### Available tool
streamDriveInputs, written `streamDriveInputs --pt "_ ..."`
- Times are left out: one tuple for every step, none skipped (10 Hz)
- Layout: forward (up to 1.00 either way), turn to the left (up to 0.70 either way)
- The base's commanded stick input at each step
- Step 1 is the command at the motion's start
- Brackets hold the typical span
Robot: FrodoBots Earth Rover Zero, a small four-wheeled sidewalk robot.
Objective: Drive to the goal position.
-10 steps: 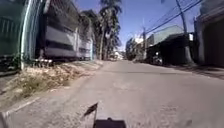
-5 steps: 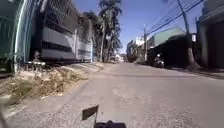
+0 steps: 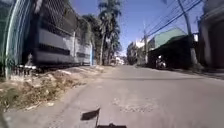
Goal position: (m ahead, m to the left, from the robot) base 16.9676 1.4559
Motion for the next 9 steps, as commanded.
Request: streamDriveInputs --pt "0.7 -0.03" --pt "0.7 -0.03" --pt "0.7 -0.03" --pt "0.7 -0.03" --pt "0.7 -0.03" --pt "0.7 -0.03" --pt "0.7 -0.03" --pt "0.7 -0.03" --pt "0.7 -0.1"
